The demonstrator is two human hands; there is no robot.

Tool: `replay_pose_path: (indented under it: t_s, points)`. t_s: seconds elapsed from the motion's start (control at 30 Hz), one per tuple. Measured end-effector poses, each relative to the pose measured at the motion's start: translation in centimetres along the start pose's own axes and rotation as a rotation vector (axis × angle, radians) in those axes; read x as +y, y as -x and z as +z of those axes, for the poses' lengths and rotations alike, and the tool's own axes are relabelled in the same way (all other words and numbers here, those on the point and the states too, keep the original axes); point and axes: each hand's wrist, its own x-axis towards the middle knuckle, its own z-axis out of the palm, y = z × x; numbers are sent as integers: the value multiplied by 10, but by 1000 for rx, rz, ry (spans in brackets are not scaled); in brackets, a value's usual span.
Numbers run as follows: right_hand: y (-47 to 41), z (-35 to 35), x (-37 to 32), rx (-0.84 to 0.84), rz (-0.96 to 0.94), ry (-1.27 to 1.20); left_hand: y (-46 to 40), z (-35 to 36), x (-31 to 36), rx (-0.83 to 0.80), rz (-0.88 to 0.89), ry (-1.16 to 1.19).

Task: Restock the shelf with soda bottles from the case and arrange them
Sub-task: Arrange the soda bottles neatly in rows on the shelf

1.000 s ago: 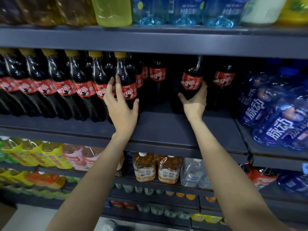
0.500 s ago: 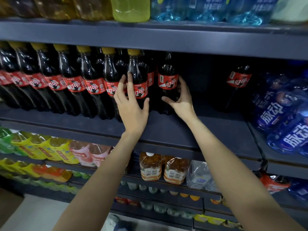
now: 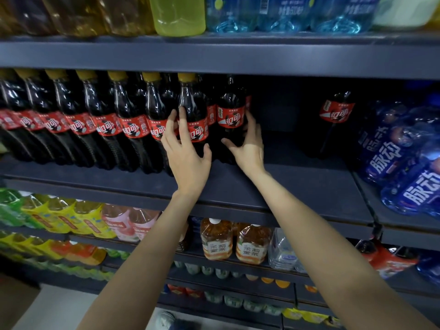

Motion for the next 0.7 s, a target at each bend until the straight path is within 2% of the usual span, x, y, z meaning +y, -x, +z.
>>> replay_pose_path:
  t_s: [0.23, 0.37, 0.5, 0.57, 0.63, 0.7]
  points:
    - [5, 10, -9, 107, 15, 65, 1, -2, 0, -7, 17, -25]
    - [3, 3, -8, 13, 61, 17, 1, -2, 2, -4, 14, -31]
    - [14, -26, 0, -74, 21, 3, 0, -3, 4, 12, 11, -33]
    - [24, -52, 10, 13, -1, 41, 6, -3, 11, 83, 40, 13]
    - [36, -85, 23, 198, -13, 59, 17, 2, 27, 131, 147, 96]
    - [39, -117, 38, 406, 7, 94, 29, 14, 48, 34, 251, 205]
